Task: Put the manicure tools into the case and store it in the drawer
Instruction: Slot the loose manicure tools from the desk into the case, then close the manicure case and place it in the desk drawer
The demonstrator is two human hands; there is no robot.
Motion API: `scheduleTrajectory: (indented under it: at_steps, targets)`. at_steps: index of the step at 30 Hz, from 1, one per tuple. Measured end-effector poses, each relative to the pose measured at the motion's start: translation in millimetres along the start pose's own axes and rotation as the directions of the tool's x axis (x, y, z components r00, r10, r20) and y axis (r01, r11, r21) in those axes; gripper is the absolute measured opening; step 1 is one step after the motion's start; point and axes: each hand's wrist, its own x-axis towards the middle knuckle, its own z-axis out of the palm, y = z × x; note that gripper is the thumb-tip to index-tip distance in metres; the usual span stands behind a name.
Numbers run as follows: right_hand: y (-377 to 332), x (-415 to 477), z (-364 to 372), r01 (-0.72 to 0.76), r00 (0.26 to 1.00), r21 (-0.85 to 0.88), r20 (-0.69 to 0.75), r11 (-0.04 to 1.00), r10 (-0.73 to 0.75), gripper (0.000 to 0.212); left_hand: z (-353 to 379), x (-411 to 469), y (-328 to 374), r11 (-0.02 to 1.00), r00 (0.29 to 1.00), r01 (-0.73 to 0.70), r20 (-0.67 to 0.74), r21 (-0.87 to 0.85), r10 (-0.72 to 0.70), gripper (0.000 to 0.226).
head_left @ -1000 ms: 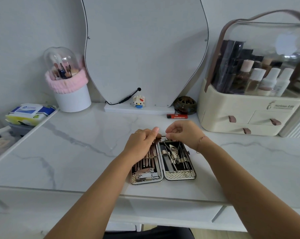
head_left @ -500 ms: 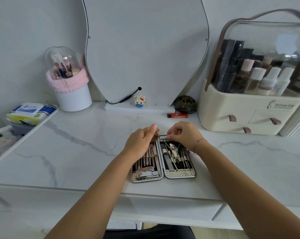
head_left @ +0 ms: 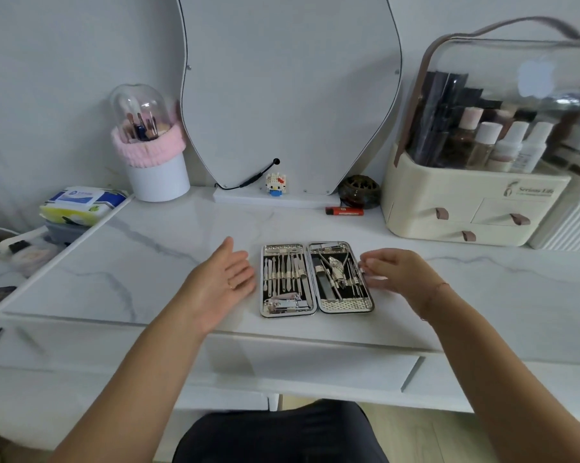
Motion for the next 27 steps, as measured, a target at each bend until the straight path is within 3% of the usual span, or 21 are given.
scheduleTrajectory:
  at_steps: [6, 10, 12, 14, 16, 17, 19, 21, 23, 25, 27]
  targets:
    - [5, -11, 11, 0.031, 0.997, -0.018, -0.069, 0.999, -0.032, 0.01, 13, -5, 13, 0.991, 0.987, 0.13, -0.092, -0.028, -0.133, 0.04]
    - [4, -22, 25, -0.028, 0.998, 0.077, -0.046, 0.997, 0.031, 0.005, 37, -3, 12, 0.968, 0.998, -0.067, 0.035, 0.242, 0.06, 0.023]
    - [3, -30, 35, -0.058, 0.998, 0.184, -0.006, 0.981, 0.06, 0.006, 51, -9, 7, 0.821, 0.965, -0.255, 0.184, 0.511, 0.186, 0.025]
    - [4, -40, 42, -0.088, 0.996, 0.294, 0.057, 0.952, 0.074, 0.012, 61, -13, -3, 0.517, 0.907, -0.421, 0.362, 0.745, 0.218, 0.028]
    - [5, -49, 42, -0.107, 0.992, 0.358, 0.098, 0.928, 0.077, 0.013, 65, -13, -15, 0.17, 0.855, -0.511, 0.478, 0.843, 0.202, 0.03]
    - [5, -52, 40, -0.108, 0.992, 0.37, 0.1, 0.923, 0.076, 0.011, 65, -12, -20, 0.069, 0.841, -0.522, 0.5, 0.85, 0.206, 0.034]
    - [6, -56, 34, -0.093, 0.996, 0.357, 0.045, 0.93, 0.083, 0.007, 60, -12, -26, -0.008, 0.823, -0.543, 0.534, 0.84, 0.194, 0.046]
    - [8, -55, 27, -0.04, 0.998, 0.258, -0.036, 0.965, 0.051, 0.009, 52, -13, -29, -0.045, 0.831, -0.535, 0.536, 0.843, 0.151, 0.06]
    - [12, -49, 21, 0.094, 0.992, -0.003, -0.089, 0.996, -0.094, 0.014, 42, -15, -31, -0.1, 0.832, -0.527, 0.536, 0.844, 0.142, 0.064]
    - [14, -42, 16, 0.239, 0.962, -0.359, -0.042, 0.902, -0.271, 0.027, 35, -13, -31, -0.154, 0.809, -0.539, 0.56, 0.828, 0.179, 0.055]
    - [15, -34, 17, 0.3, 0.946, -0.548, 0.066, 0.781, -0.316, 0.055, 30, -10, -30, -0.191, 0.787, -0.535, 0.568, 0.823, 0.242, 0.044]
